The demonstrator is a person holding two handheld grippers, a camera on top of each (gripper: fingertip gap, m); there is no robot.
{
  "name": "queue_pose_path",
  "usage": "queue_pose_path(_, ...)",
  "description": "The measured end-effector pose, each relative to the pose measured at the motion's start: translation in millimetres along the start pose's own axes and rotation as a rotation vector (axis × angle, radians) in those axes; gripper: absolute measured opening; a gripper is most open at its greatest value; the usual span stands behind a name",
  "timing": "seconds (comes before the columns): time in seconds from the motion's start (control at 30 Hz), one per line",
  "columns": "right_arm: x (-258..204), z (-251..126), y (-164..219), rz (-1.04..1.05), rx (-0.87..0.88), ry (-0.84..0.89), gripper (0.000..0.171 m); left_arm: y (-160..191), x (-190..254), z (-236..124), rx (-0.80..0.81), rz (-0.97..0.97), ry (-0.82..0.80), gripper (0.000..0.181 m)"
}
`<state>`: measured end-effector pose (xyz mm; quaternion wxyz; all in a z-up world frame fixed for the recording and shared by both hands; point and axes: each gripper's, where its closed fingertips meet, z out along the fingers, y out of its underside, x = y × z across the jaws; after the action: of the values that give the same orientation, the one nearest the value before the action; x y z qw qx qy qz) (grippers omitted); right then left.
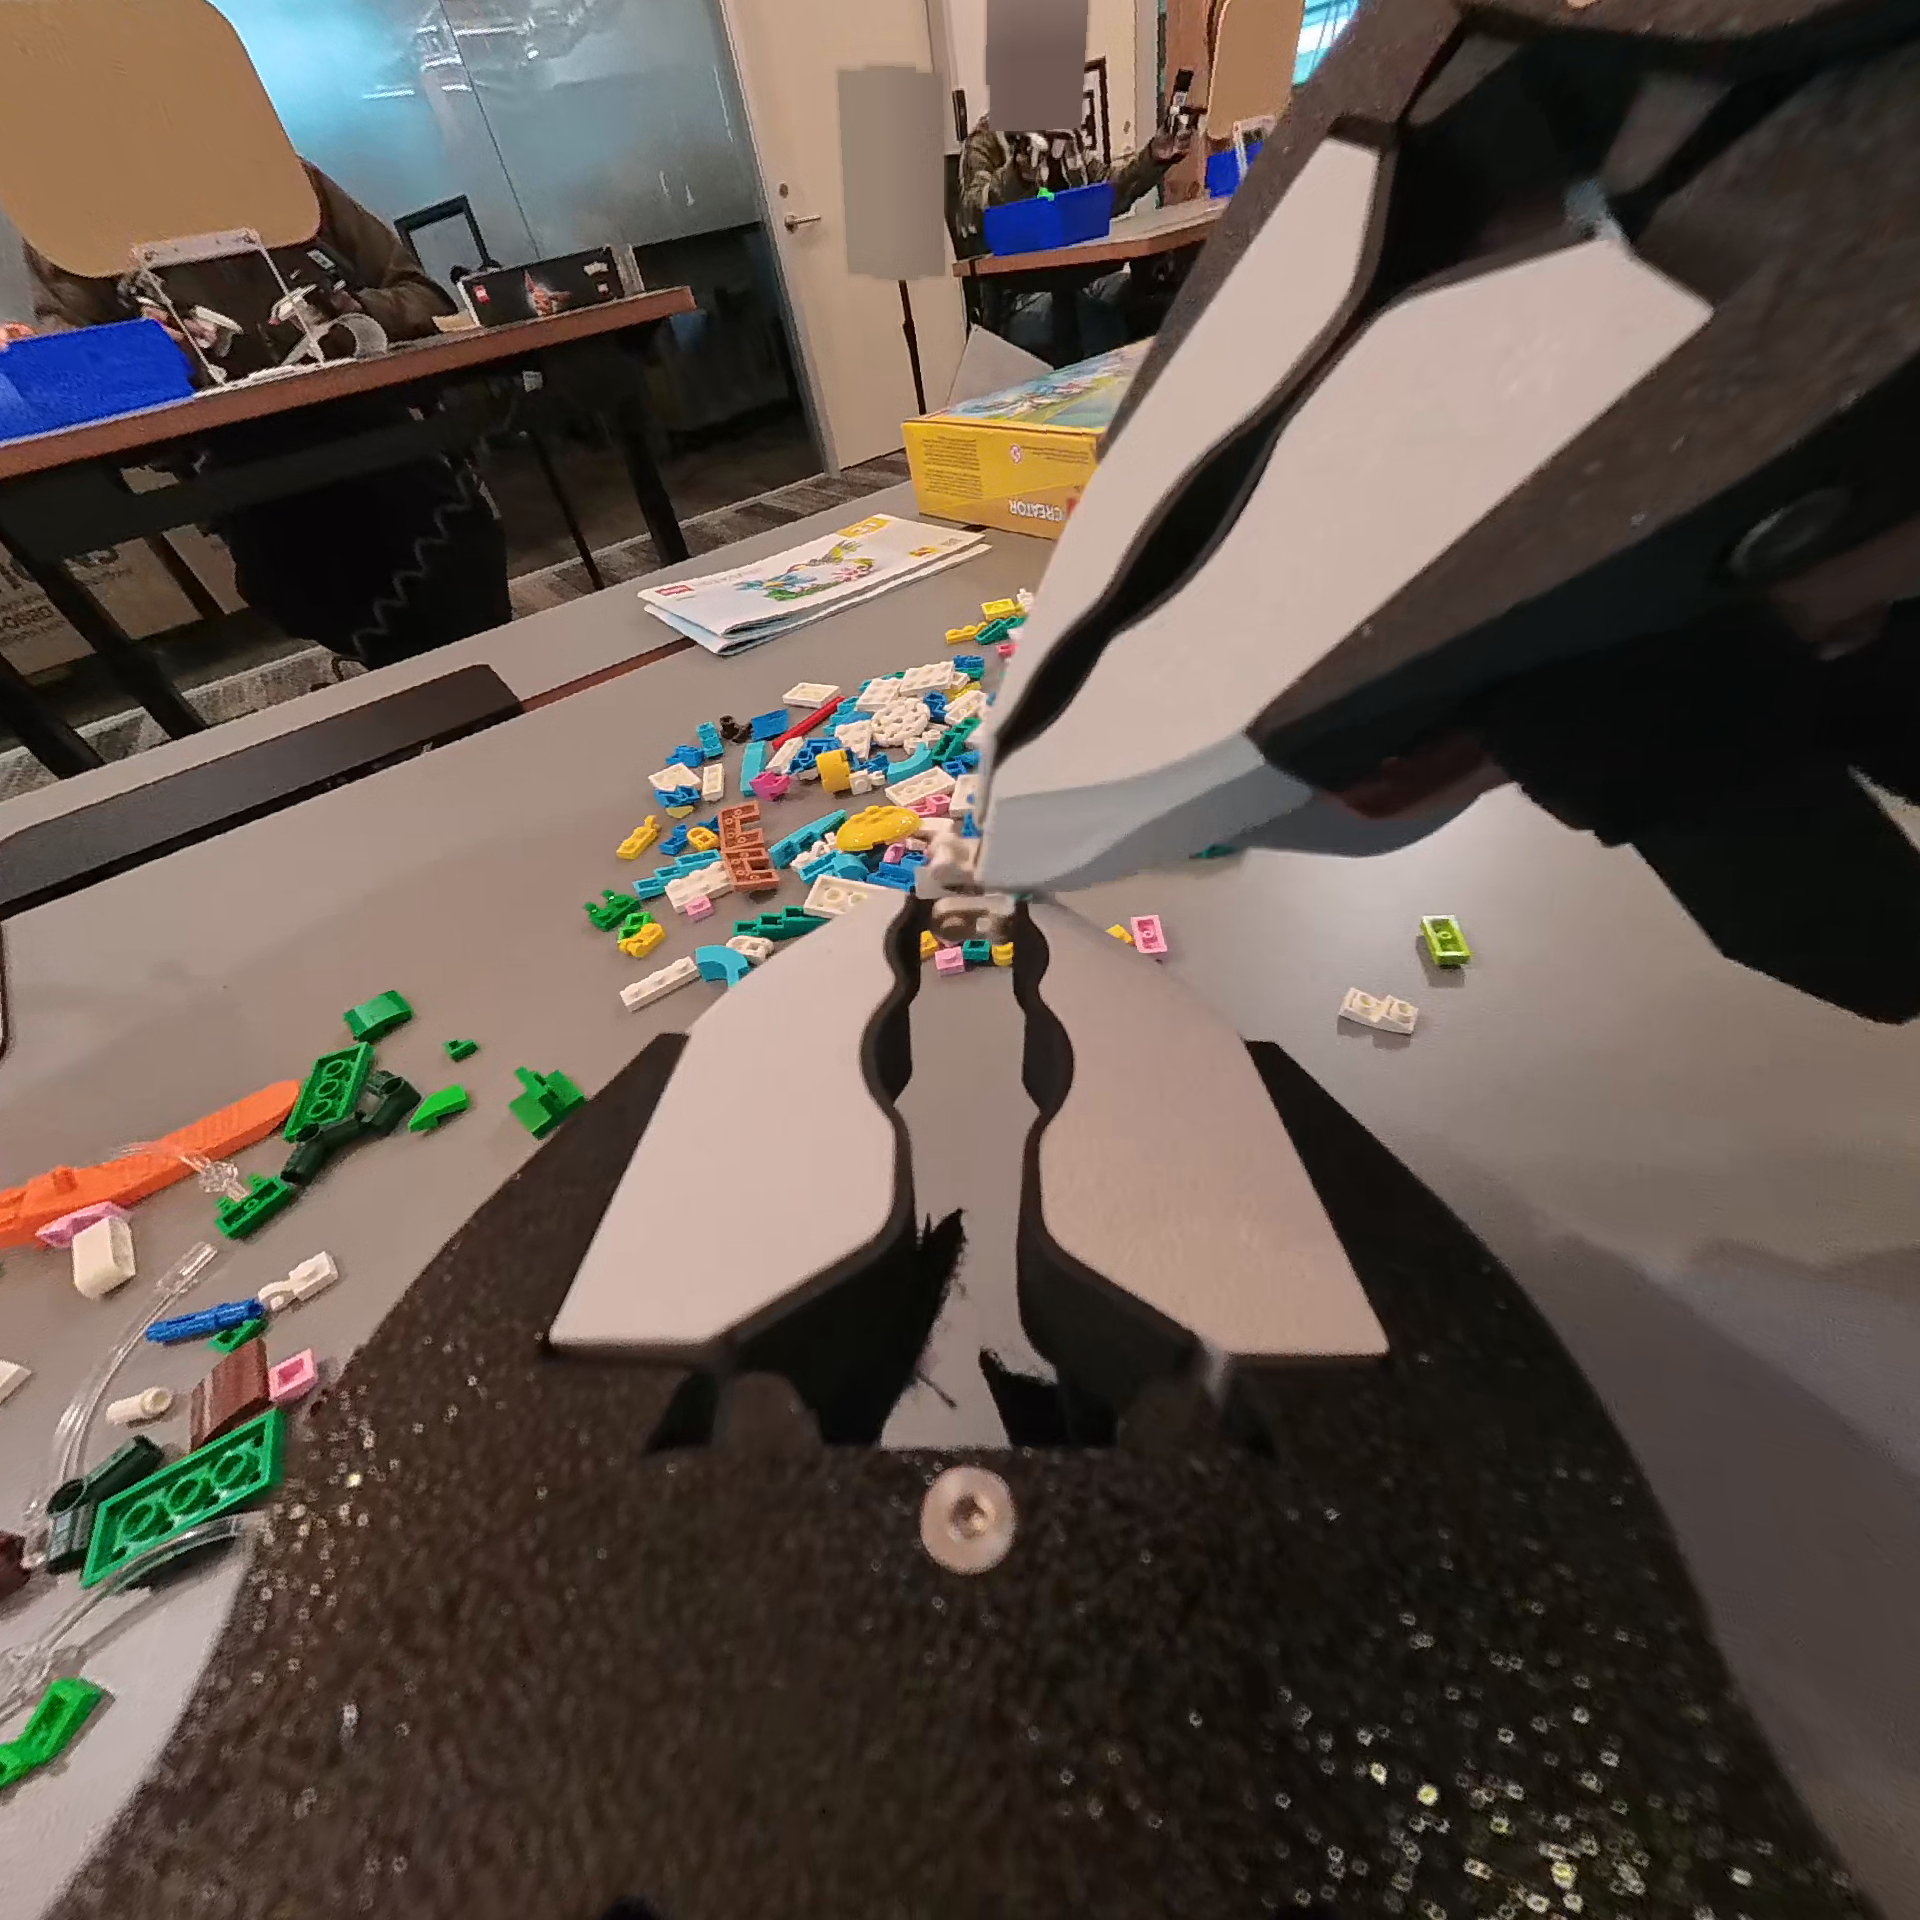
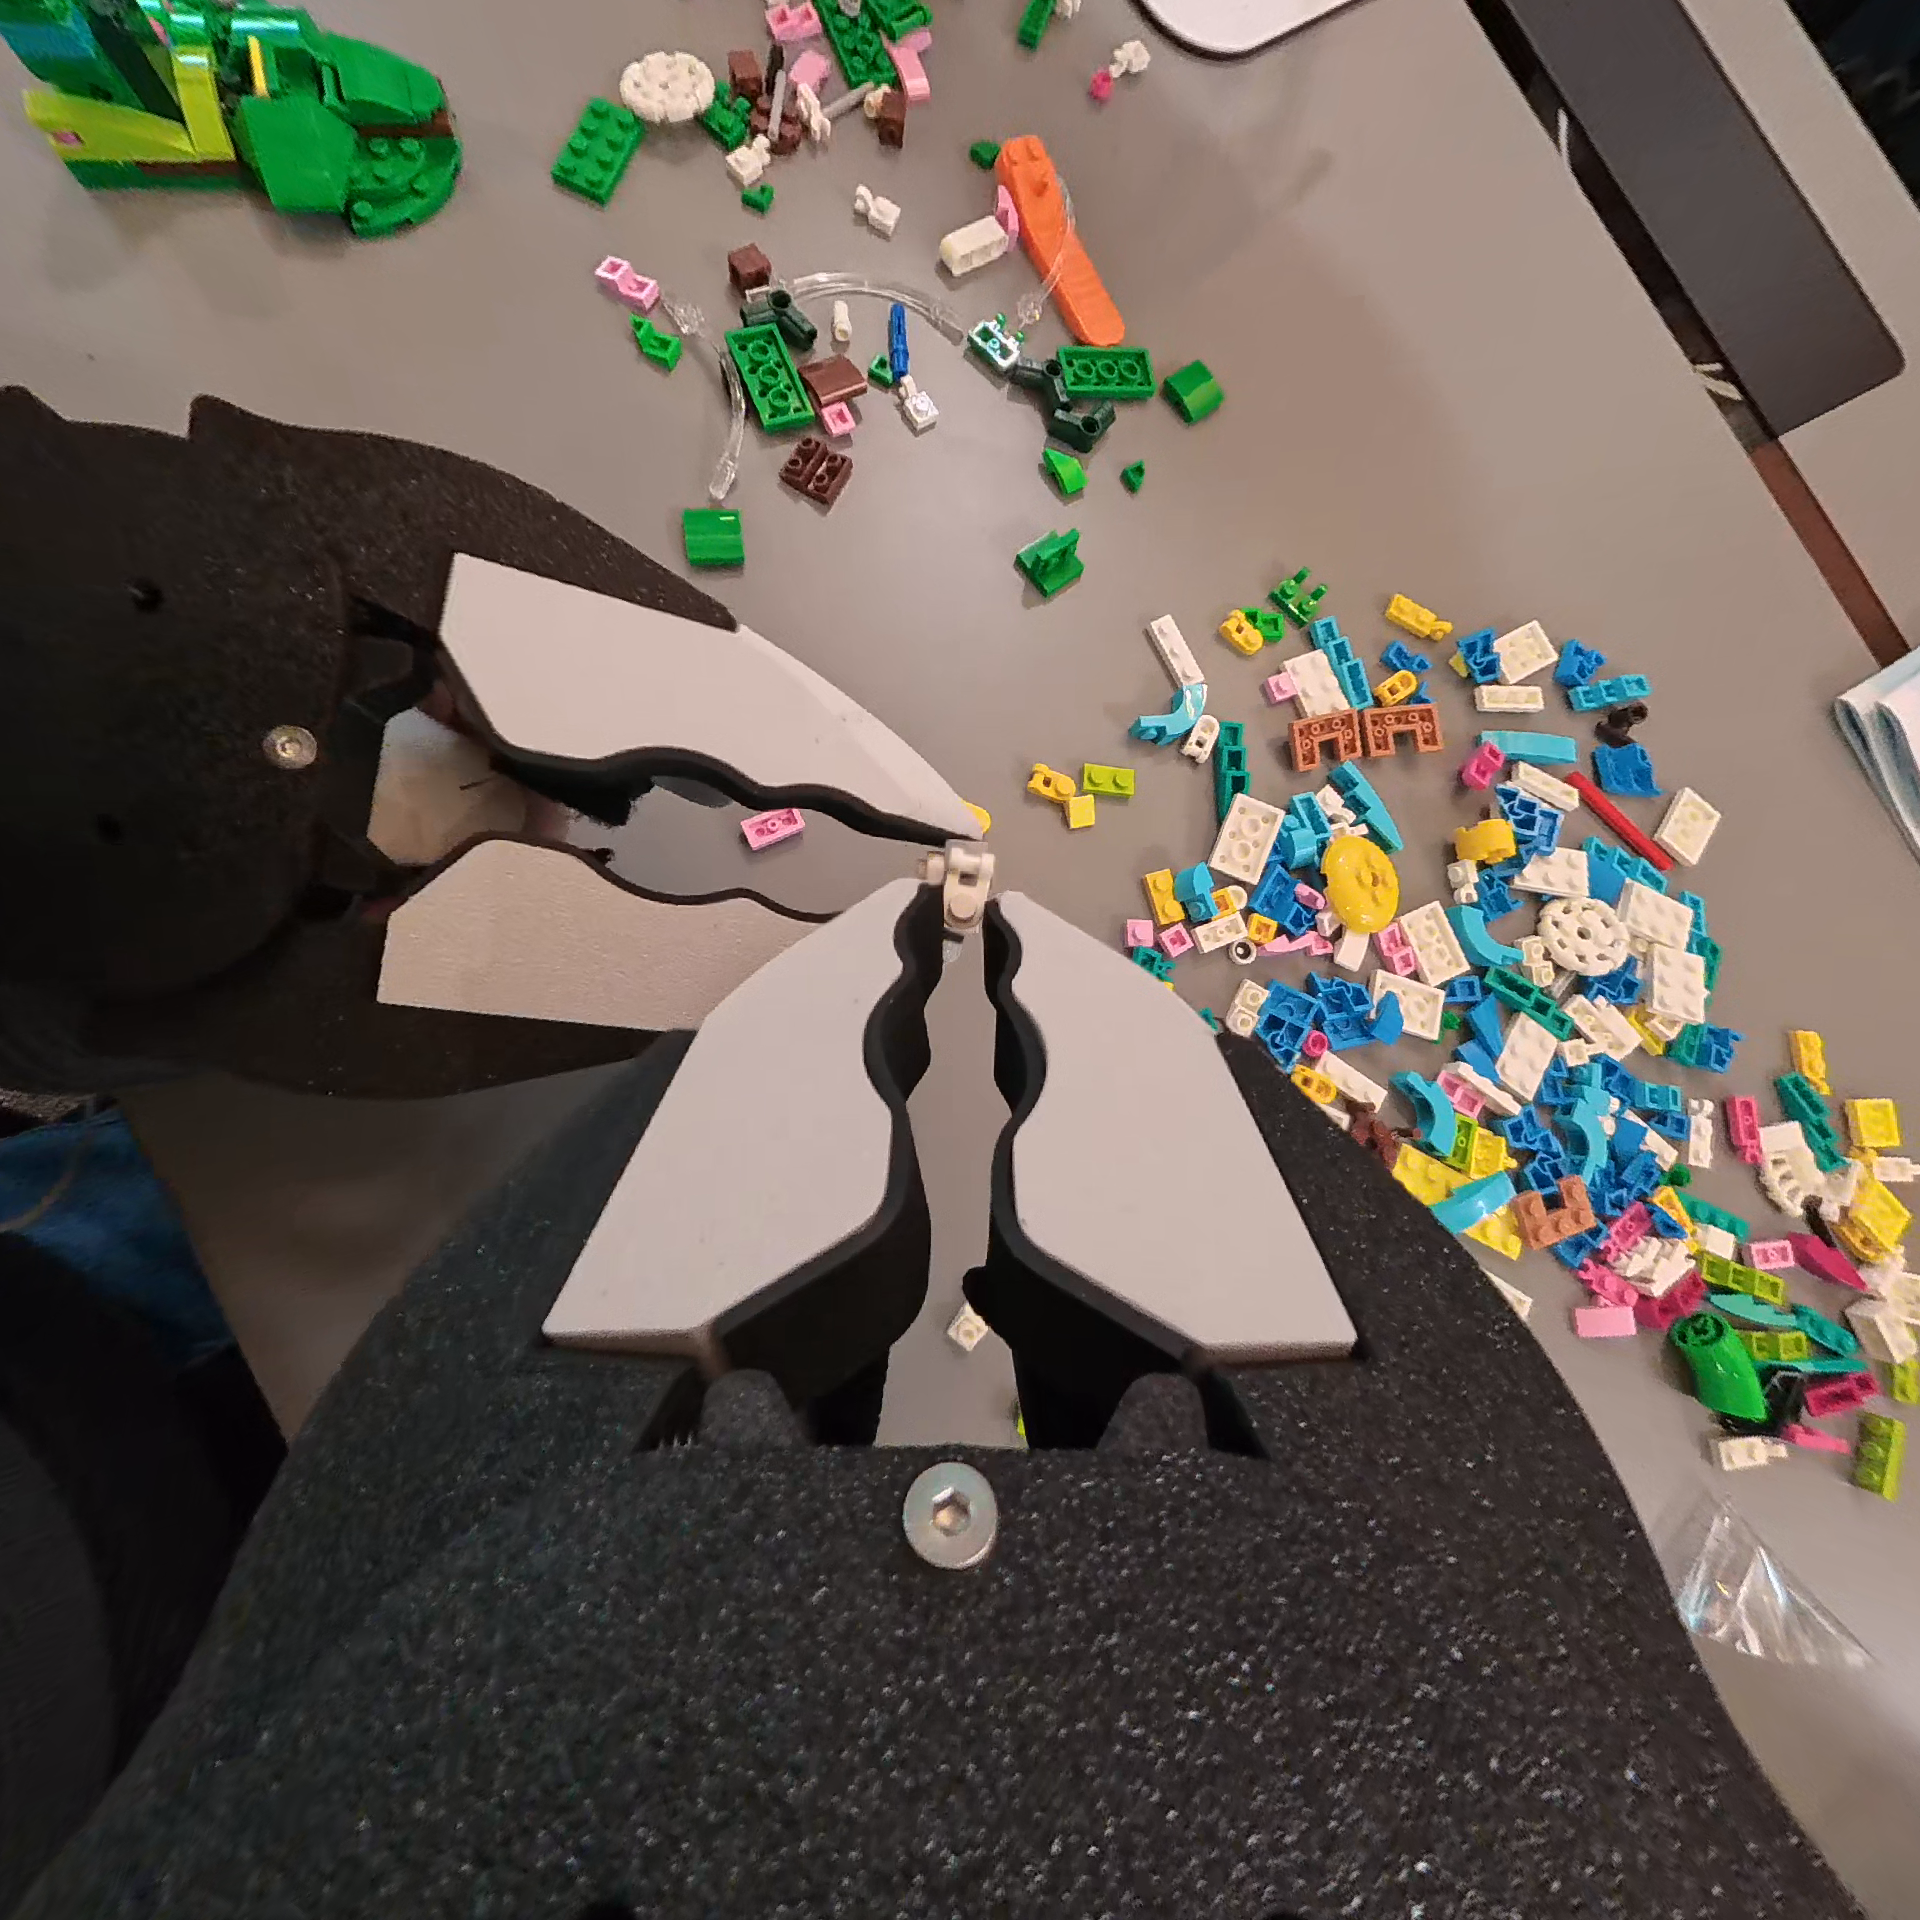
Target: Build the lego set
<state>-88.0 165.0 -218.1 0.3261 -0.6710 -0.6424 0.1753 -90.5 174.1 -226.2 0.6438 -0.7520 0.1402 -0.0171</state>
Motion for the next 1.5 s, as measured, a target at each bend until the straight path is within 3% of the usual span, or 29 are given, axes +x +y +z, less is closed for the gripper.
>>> queue_pose_path(0.43, -0.5, -0.6, -1.5, -0.036, 0.002, 0.016, 0.007, -0.6, 2.6, -0.9, 0.005, 0.001, 0.020, 0.016)
queue_pose_path(0.6, 15.4, -14.8, 2.8, -0.112, 0.030, 0.082, 0.007, -1.7, 9.3, -1.7, 0.013, -0.032, 0.104, 0.016)
queue_pose_path(0.73, 11.4, -19.7, 32.6, -0.182, 0.002, -0.049, 0.007, -4.5, 4.5, -4.1, 0.038, -0.107, 0.127, 0.016)
queue_pose_path(0.93, -11.0, 15.7, 86.7, -0.291, -0.142, -0.305, 0.007, -4.5, 3.5, -4.1, 0.037, -0.099, 0.114, 0.016)
queue_pose_path(1.1, -8.2, 29.2, 93.8, -0.277, -0.172, -0.334, 0.008, -0.1, 7.5, -1.5, 0.000, -0.080, 0.132, 0.016)
queue_pose_path(1.2, -6.1, 29.4, 93.9, -0.293, -0.178, -0.304, 0.020, -0.4, 6.2, -1.8, 0.003, -0.087, 0.127, 0.016)
queue_pose_path(1.5, 0.3, 30.2, 93.9, -0.295, -0.164, -0.283, 0.020, -0.7, 6.0, -2.0, 0.005, -0.109, 0.142, 0.016)
